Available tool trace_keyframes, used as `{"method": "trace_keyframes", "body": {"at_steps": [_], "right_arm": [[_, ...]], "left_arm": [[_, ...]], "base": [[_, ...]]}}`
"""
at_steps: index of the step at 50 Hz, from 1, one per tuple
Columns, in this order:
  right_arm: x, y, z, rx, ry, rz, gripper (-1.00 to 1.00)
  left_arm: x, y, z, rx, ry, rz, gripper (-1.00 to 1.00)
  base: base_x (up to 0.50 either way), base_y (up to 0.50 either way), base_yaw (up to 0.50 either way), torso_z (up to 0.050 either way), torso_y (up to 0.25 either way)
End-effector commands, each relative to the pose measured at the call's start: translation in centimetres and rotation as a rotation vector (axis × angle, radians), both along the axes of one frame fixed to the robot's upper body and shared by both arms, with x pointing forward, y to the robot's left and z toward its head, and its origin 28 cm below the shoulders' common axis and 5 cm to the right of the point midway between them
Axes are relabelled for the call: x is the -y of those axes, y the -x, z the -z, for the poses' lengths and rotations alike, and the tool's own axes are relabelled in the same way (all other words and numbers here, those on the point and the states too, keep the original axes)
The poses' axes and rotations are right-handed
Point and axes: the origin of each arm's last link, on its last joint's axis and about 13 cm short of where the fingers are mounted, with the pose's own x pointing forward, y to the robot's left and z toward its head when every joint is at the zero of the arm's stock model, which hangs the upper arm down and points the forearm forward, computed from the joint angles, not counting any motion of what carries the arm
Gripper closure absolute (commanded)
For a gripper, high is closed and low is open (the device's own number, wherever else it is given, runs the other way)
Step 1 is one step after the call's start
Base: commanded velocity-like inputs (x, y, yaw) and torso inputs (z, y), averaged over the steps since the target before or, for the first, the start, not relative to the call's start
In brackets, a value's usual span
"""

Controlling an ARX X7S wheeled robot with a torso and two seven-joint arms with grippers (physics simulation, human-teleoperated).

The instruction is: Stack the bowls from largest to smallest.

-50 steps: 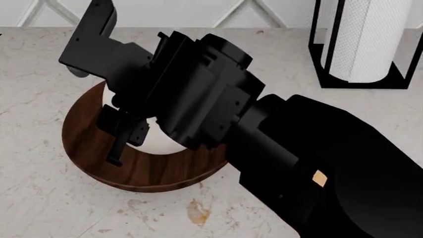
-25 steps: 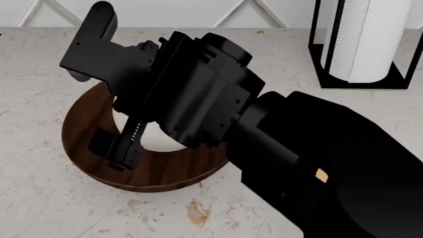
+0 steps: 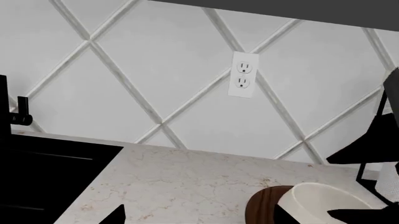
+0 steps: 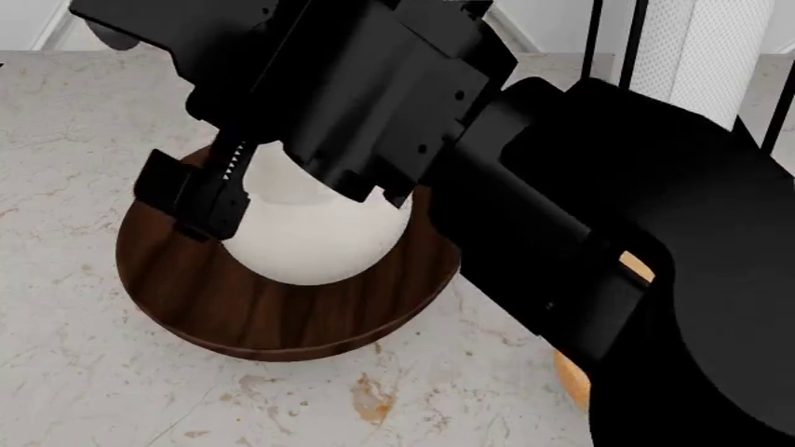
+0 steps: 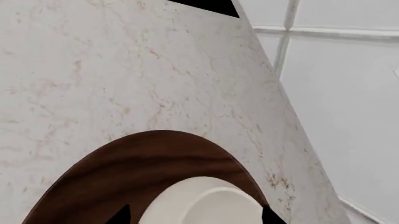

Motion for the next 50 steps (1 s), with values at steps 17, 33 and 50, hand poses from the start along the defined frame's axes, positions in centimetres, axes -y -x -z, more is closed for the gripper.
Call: {"method": "trace_keyframes", "body": {"at_steps": [17, 33, 50], "right_arm": [[3.0, 3.5, -9.9, 0.195, -0.088, 0.111, -1.00], [9.8, 12.2, -8.1, 0.300, -0.025, 0.260, -1.00], [19.4, 16.4, -1.2, 0.150, -0.362, 0.853, -1.00]], "left_arm": [[-0.1, 0.0, -0.1, 0.031, 0.030, -0.017, -1.00], [-0.4, 0.4, -0.5, 0.040, 0.033, -0.019, -1.00], [0.0, 0.4, -0.4, 0.032, 0.026, -0.012, -1.00]], "base": [[0.00, 0.00, 0.00, 0.000, 0.000], [0.00, 0.00, 0.00, 0.000, 0.000], [0.00, 0.00, 0.00, 0.000, 0.000]]}}
